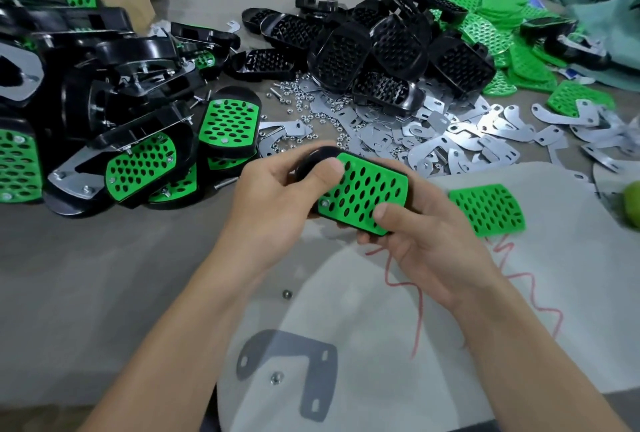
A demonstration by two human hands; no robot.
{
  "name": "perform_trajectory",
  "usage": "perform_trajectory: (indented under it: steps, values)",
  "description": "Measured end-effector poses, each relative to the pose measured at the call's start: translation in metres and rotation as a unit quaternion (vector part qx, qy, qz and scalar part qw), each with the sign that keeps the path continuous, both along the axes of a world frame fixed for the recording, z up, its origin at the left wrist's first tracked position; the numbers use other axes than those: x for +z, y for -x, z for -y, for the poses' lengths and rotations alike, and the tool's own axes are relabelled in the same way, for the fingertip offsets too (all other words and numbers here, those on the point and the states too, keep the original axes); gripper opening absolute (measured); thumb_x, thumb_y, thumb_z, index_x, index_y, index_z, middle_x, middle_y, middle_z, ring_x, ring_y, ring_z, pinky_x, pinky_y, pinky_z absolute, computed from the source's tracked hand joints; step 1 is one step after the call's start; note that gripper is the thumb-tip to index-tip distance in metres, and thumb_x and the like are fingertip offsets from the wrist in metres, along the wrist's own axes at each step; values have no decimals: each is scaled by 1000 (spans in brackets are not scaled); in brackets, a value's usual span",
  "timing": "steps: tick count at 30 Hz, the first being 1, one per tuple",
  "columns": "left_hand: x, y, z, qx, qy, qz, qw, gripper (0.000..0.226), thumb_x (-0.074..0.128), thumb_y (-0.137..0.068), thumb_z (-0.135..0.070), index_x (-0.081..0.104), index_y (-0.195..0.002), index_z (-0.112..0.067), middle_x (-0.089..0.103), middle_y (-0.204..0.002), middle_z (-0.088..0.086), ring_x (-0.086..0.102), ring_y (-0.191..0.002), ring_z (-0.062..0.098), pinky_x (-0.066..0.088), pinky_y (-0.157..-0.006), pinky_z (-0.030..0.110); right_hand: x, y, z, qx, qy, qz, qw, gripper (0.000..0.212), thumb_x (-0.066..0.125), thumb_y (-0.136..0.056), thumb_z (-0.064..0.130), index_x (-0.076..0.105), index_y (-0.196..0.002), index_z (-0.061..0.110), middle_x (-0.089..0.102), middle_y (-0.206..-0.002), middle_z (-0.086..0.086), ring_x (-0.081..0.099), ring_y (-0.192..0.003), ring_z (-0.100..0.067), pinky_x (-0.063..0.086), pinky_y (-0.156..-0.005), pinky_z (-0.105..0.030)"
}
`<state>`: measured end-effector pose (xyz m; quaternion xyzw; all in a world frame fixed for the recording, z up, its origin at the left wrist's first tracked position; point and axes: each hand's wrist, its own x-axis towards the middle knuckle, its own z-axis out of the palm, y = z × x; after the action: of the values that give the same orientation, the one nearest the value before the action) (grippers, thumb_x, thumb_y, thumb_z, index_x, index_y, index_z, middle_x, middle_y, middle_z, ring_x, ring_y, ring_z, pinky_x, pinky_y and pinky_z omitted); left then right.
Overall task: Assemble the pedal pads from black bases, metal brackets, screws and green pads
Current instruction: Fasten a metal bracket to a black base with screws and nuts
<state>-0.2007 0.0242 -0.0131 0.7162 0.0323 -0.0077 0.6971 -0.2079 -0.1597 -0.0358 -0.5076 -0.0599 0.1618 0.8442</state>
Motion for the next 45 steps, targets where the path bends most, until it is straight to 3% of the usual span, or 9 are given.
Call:
perform_trajectory:
  steps: [2, 6, 13, 15, 18, 30, 33, 38, 45]
  values:
    - [1, -1, -3, 3, -16, 15, 1000, 15, 76, -88, -15, 81, -96, -26, 78, -92, 5, 69, -82, 12, 61, -78, 37, -2, 1, -2, 0, 49, 36, 998, 49, 61, -84, -3, 58, -130, 13, 71, -106, -12, 72, -82, -33, 55, -66, -37]
    - [-3, 1, -2, 36, -18, 14, 999, 11, 75, -78, -16, 82, -86, -18, 70, -73, 1, 63, -67, 14, 53, -57, 25, -5, 3, -2, 14, 110, 70, 991, 45, 63, -87, 1, 59, -128, 18, 71, -108, -15, 73, -86, -44, 54, -77, -55]
    - [-1, 0, -1, 26, -65, 8, 997, 20, 74, -73, -30, 82, -89, -22, 73, -77, -1, 66, -74, 18, 58, -73, 43, -8, 7, -3, -11, 110, 92, 990, 46, 64, -85, -1, 59, -127, 16, 70, -111, -17, 72, -91, -46, 55, -77, -58]
    - [4, 0, -11, -9, -110, 31, 993, 24, 74, -74, -31, 81, -97, -32, 78, -91, -9, 72, -91, 15, 59, -88, 45, -8, 7, -5, -41, 157, 140, 977, 51, 64, -81, -6, 64, -123, 23, 70, -112, -8, 69, -97, -32, 59, -78, -49]
    - [12, 3, -18, -89, -118, 73, 986, 31, 78, -75, -22, 80, -103, -36, 78, -102, -14, 71, -100, 5, 55, -93, 29, -7, 6, -5, -78, 191, 193, 959, 60, 62, -74, -14, 70, -116, 28, 72, -108, 3, 65, -98, -16, 53, -81, -27]
    - [4, 17, 6, -84, -22, 132, 987, 27, 81, -78, -10, 77, -99, -26, 76, -92, -5, 71, -86, 11, 54, -81, 21, -5, 13, -6, -105, 219, 236, 941, 21, 70, -91, 25, 63, -111, 27, 65, -89, -11, 60, -71, -26, 56, -63, -45]
    - [-1, 18, 6, -65, -1, 134, 989, 28, 80, -75, -7, 77, -96, -26, 77, -94, -4, 72, -89, 14, 55, -81, 23, -4, 14, -7, -90, 235, 261, 932, 23, 64, -96, 41, 60, -114, 27, 64, -91, -3, 57, -78, -20, 49, -70, -33]
    - [-10, 21, 9, -38, -19, 138, 990, 30, 80, -76, -8, 75, -95, -30, 78, -95, -7, 73, -88, 14, 56, -79, 23, -6, 13, -9, -95, 223, 245, 939, 17, 66, -95, 23, 64, -111, 18, 68, -91, 7, 61, -80, -9, 49, -73, -23]
    - [-15, 23, 17, 0, -60, 142, 988, 27, 78, -77, -12, 72, -93, -33, 76, -88, -13, 71, -80, 7, 53, -73, 18, -3, 13, -10, -114, 207, 227, 945, 13, 68, -89, 17, 69, -102, 17, 70, -88, -7, 61, -80, -14, 49, -75, -22]
